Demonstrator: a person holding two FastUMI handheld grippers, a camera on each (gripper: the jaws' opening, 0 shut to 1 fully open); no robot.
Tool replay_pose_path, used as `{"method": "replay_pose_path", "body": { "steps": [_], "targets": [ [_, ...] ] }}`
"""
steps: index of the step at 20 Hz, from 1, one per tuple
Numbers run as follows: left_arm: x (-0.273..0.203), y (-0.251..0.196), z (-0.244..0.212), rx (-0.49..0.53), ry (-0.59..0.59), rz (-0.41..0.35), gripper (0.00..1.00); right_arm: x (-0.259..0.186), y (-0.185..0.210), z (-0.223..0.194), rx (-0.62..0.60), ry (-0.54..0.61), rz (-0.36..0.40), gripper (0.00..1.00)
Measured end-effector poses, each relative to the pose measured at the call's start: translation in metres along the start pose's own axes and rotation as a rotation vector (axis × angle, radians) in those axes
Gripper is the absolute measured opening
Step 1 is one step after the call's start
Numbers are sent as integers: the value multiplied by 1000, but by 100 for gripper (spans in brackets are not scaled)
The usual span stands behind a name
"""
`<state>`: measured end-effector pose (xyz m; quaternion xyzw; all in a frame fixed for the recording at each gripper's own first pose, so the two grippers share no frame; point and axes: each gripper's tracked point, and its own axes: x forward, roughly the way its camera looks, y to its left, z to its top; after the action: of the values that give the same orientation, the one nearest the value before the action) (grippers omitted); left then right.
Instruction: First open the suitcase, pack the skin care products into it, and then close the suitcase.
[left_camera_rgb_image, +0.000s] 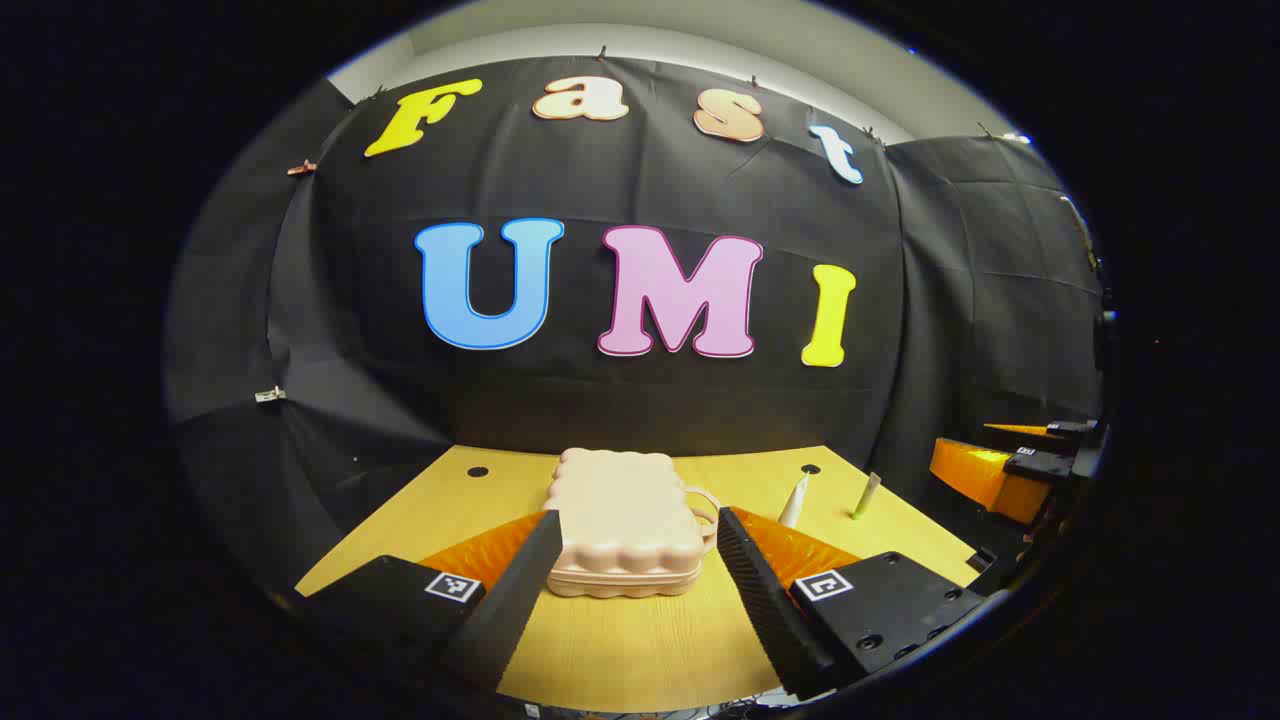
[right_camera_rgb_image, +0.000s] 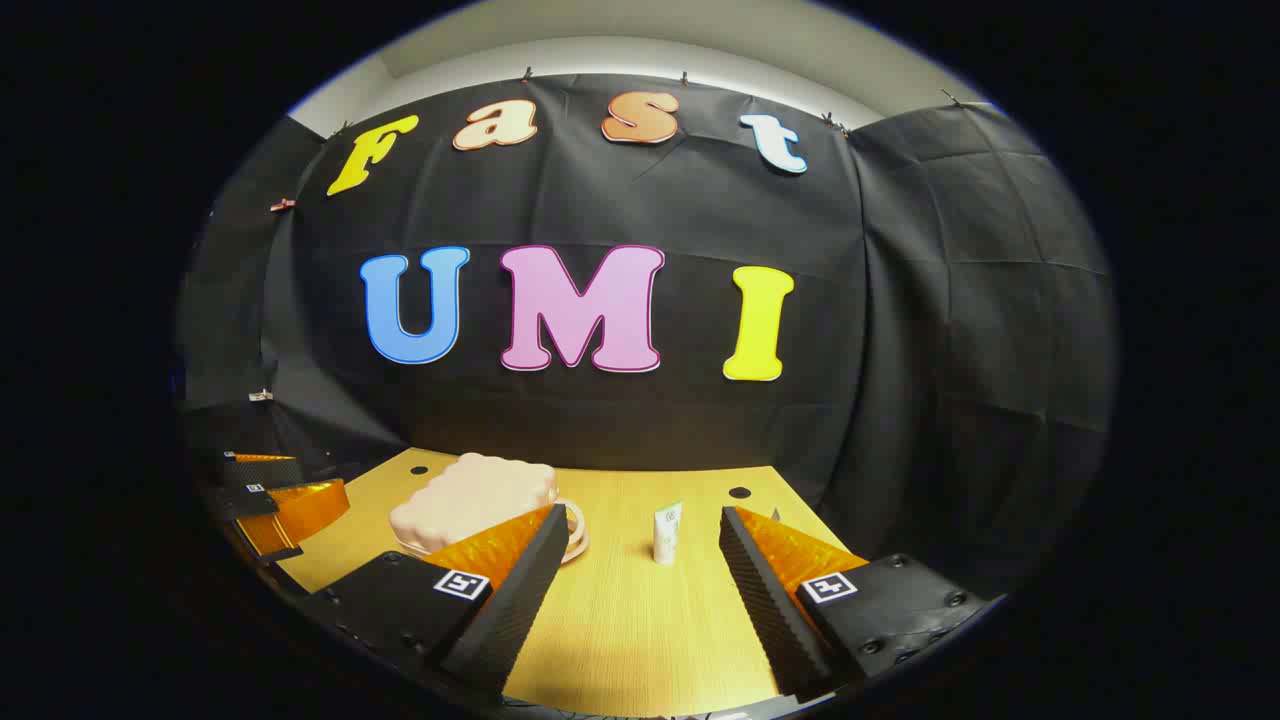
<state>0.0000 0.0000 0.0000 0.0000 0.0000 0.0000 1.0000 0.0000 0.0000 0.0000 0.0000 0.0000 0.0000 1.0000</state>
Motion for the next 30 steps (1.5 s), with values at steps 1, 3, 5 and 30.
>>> {"method": "replay_pose_path", "body": {
  "steps": [1,3,5,30],
  "targets": [
    [7,-2,0,-3,3,6,98,7,0,1,1,1,8,97],
    [18,-6,-1,-2,15,13,98,18,-1,-1,2,9,24,96],
    [27,-13,2,10,18,4,98,25,-2,0,6,8,39,97],
    [295,-158,-116,85,365,-120,96,126,-80,-30,-47,48,161,96]
  ]
}}
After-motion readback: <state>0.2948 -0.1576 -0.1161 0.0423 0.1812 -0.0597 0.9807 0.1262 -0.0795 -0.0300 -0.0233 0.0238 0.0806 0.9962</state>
